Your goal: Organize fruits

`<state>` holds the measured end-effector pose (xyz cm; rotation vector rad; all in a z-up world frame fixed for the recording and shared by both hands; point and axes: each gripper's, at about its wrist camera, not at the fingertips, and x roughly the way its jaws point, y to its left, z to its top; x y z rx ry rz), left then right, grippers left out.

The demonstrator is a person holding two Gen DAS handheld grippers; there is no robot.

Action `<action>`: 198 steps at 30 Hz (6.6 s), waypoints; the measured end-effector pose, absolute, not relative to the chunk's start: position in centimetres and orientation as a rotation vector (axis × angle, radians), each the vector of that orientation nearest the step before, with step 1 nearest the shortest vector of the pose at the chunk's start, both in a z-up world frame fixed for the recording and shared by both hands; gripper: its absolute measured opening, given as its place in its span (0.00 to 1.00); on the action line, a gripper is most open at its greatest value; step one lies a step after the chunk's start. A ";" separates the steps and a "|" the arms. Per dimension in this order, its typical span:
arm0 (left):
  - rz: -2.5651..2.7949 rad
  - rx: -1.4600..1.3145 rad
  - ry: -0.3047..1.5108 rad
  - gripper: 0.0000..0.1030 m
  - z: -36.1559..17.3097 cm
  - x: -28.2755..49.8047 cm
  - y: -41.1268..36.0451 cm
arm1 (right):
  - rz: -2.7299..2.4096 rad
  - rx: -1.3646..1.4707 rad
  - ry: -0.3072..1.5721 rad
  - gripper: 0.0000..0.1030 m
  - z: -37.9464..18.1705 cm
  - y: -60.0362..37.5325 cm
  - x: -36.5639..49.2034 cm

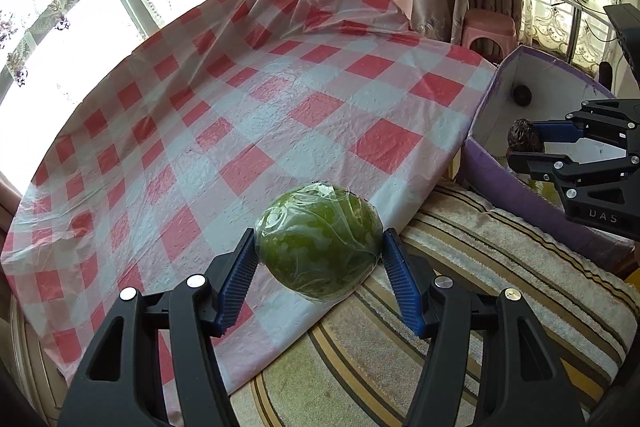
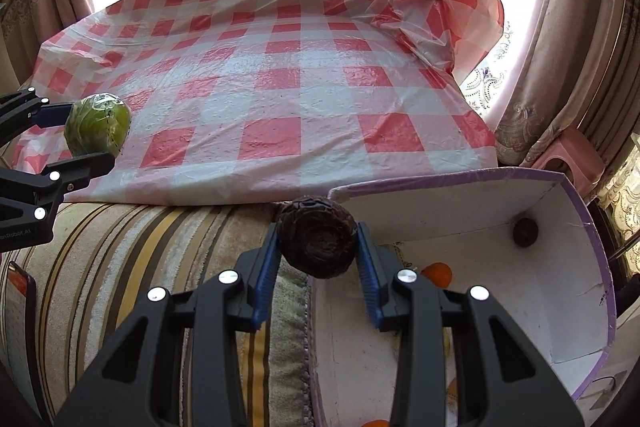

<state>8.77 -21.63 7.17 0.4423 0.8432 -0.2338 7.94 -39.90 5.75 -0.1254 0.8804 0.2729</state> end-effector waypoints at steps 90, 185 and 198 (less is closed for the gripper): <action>-0.422 0.230 1.129 0.67 -2.5 13.3 -43.8 | -0.302 -0.040 0.916 0.37 0.5 -56.3 7.8; -0.398 0.132 1.118 0.84 -1.4 12.6 -41.6 | -0.335 0.098 0.860 0.72 1.1 -58.2 6.7; -0.399 0.132 1.117 0.84 -1.4 12.6 -41.5 | -0.334 0.099 0.861 0.72 1.1 -58.2 6.7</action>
